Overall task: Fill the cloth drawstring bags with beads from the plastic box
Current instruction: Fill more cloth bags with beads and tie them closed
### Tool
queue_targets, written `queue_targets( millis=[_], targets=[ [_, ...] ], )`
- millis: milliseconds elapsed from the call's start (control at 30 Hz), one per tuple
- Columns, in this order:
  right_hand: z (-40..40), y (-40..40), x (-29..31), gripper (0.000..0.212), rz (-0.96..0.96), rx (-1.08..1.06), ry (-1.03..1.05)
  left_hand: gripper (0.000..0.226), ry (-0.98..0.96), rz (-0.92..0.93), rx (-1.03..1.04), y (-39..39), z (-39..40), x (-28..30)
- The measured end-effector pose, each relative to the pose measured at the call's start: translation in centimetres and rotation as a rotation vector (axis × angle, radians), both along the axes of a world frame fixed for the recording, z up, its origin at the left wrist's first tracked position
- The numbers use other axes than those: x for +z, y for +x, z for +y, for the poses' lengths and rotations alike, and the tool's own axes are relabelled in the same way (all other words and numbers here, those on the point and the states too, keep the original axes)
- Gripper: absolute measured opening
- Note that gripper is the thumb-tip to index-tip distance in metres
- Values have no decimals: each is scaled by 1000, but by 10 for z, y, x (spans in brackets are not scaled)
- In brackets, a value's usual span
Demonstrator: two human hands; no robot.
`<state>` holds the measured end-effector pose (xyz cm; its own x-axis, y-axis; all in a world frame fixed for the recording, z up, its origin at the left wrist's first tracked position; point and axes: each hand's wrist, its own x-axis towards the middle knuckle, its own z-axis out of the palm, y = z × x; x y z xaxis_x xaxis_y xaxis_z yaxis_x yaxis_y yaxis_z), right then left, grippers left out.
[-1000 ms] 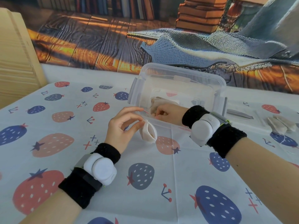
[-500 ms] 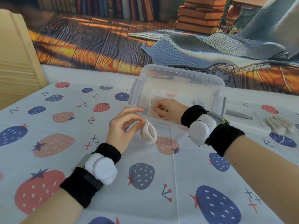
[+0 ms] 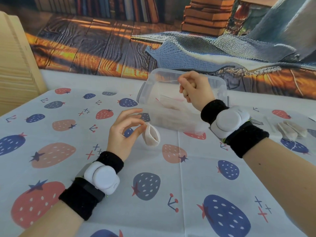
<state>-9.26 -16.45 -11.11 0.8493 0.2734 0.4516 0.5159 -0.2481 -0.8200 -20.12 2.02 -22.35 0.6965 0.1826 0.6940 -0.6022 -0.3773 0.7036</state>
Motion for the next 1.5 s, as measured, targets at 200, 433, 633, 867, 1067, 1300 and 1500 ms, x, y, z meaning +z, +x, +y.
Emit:
queue_targets(
  millis=[200, 433, 633, 867, 1067, 1300, 1500],
  targets=[
    [-2, -28, -5, 15, -95, 119, 188, 16, -37, 168, 13, -1, 0, 0],
    [-19, -53, -54, 13, 317, 126, 298, 17, -77, 322, -78, -6, -9, 3],
    [-30, -54, -95, 21, 653, 55, 506, 15, -57, 343, -61, -16, -25, -1],
    [-36, -54, -105, 24, 741, 30, 653, 17, -83, 264, 37, -17, -29, 2],
    [-39, -55, -105, 21, 789, 171, 632, 19, -87, 264, 87, -15, -25, 0],
    [-31, -66, -109, 14, 668, 133, 312, 20, 16, 324, 98, -13, -23, -5],
    [-28, -73, -108, 10, 555, 172, 130, 22, 107, 287, 64, -17, -27, -2]
  ],
)
